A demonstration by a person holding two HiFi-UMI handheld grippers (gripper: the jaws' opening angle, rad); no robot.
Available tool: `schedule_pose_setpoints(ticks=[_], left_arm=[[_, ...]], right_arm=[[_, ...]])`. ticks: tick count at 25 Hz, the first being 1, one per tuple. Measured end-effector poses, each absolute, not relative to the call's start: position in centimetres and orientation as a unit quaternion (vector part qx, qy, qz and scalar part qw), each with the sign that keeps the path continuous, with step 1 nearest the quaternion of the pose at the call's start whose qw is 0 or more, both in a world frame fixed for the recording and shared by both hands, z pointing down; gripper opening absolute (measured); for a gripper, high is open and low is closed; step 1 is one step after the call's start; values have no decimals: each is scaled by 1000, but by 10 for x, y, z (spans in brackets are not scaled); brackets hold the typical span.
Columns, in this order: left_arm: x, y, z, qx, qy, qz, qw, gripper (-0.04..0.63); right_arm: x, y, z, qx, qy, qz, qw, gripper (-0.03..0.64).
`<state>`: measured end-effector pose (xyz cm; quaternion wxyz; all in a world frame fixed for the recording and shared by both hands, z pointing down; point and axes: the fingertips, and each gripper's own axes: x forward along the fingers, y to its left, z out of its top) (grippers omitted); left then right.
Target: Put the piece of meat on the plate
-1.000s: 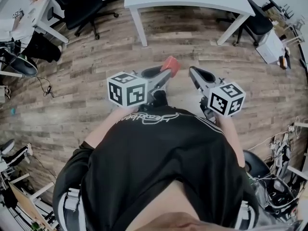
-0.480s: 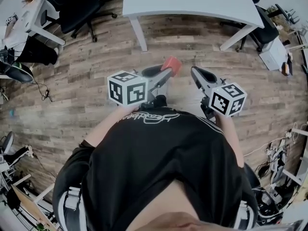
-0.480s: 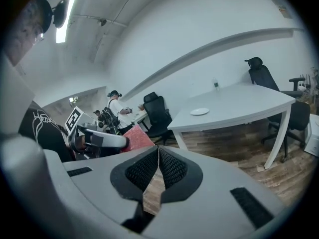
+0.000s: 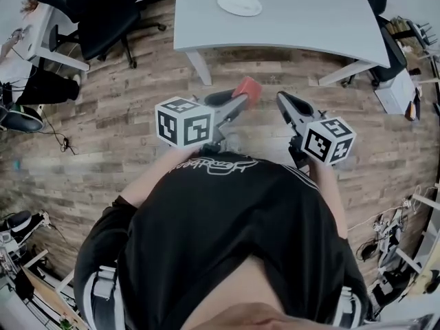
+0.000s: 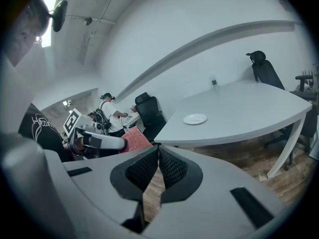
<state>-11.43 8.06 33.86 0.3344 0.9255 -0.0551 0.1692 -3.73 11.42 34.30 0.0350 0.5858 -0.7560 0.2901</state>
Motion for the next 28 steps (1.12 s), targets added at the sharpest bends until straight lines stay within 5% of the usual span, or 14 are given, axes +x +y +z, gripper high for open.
schedule_pose_setpoints(ticks=[28], left_arm=[[-28, -73, 355, 912, -139, 156, 353, 85]], right_arm=[[56, -48, 360, 516, -792, 325, 13, 11]])
